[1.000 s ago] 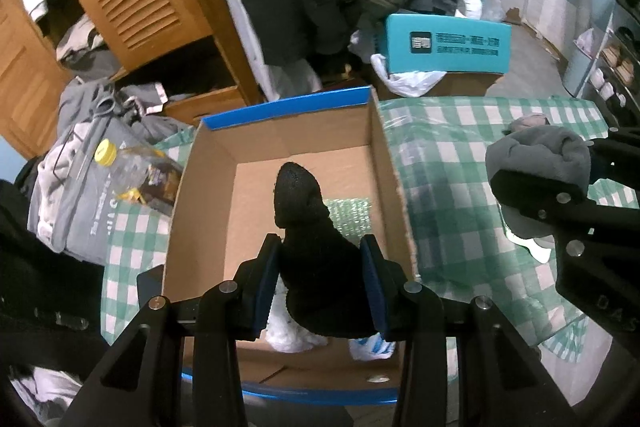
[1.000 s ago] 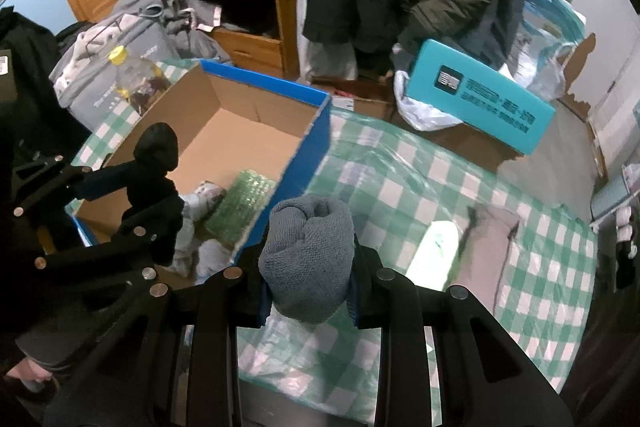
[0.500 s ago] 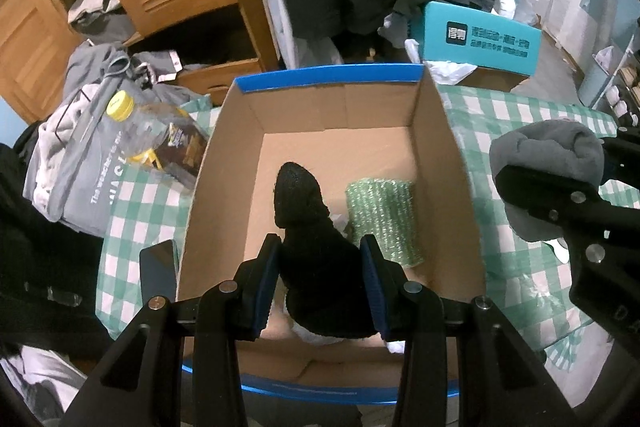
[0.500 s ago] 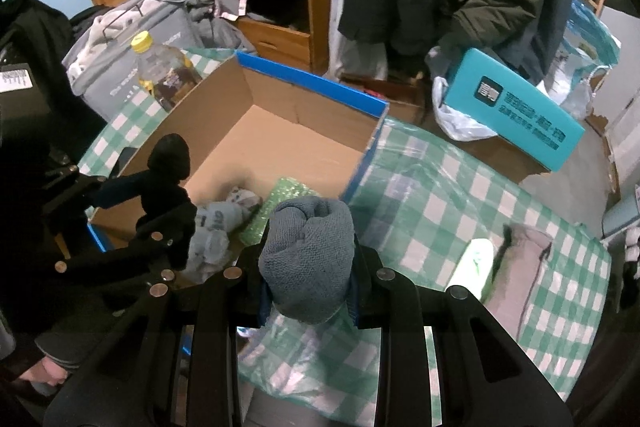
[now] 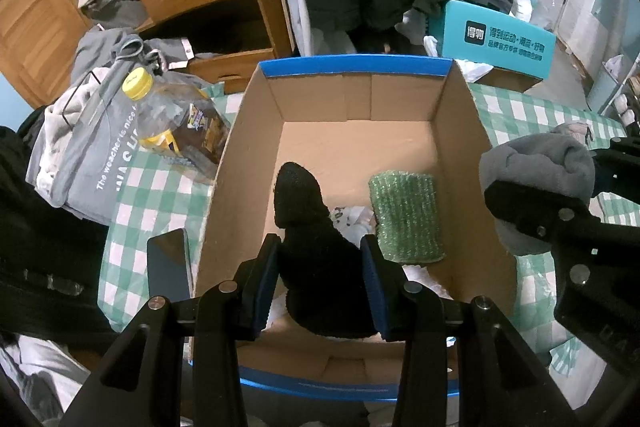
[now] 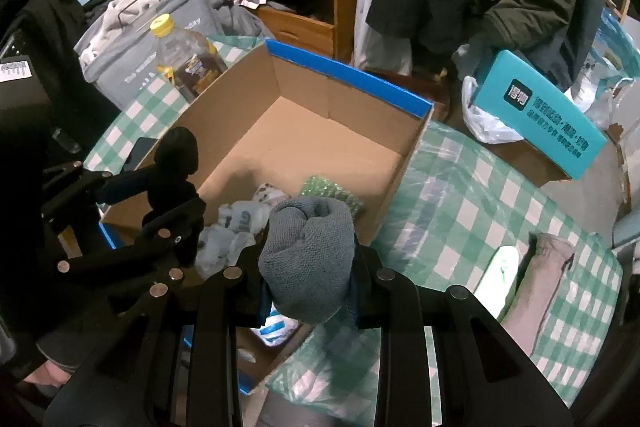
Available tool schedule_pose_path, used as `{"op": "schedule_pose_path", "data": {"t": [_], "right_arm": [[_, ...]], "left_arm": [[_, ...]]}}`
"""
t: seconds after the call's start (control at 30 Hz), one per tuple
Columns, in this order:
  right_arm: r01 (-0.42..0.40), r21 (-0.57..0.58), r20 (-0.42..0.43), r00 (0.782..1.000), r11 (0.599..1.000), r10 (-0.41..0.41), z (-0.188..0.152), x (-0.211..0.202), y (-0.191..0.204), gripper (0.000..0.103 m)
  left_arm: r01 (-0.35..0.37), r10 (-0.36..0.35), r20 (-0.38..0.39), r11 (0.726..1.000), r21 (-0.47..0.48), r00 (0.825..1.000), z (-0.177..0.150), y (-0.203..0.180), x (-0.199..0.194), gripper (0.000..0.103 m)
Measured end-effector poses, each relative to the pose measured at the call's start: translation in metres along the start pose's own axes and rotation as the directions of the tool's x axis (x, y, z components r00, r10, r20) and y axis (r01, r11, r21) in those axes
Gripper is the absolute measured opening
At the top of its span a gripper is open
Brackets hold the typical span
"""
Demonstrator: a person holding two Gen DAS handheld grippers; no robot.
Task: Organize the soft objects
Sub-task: 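Lower both held items into the cardboard box and open both grippers, then withdraw both open grippers from the box back over the tablecloth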
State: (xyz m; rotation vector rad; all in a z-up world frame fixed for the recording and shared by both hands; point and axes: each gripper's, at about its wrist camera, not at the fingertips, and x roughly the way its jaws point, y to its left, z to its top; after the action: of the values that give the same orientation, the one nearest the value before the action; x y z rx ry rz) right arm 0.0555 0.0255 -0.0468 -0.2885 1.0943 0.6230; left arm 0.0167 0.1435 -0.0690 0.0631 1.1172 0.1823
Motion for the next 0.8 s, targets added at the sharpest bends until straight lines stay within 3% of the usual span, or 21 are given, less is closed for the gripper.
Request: {"op": "schedule_pose_path", "data": {"t": [0.17,0.33,0.4,0.57,0.8], "right_arm": [[-0.016,0.002,-0.002,1.000,1.000,0.016,0.001,0.002,0.001,0.028],[-0.015,-0.001,-0.007,1.000,1.000,0.015,0.001,0.004,0.002,0.038],[-0.004,0.002,-0.001,1.000,1.000,0.004,0.001,0.003,0.001,0.045],[-0.013,0.026,0.018,1.000,1.000,0.013,0.002,-0.002,-0.007,0.051],[0.005,0.055,0.031,0.999,0.998,-0.007,-0.001,-0.008,-0.020,0.060]], "left_arm": [[-0.001,0.001,-0.019,1.000,-0.009,1.000,-0.001,0.004,0.006,0.042],[-0.012,0.012,-0.019,1.000,-0.011,1.000,-0.001,0.005,0.006,0.044],[-0.017,0.017,-0.018,1.000,-0.010,1.000,0.000,0.005,0.006,0.047],[-0.022,0.022,0.008,1.000,-0.011,1.000,0.001,0.005,0.001,0.065],[-0.026,0.026,0.007,1.000,-0.001,1.000,0.002,0.001,0.001,0.067]]}}
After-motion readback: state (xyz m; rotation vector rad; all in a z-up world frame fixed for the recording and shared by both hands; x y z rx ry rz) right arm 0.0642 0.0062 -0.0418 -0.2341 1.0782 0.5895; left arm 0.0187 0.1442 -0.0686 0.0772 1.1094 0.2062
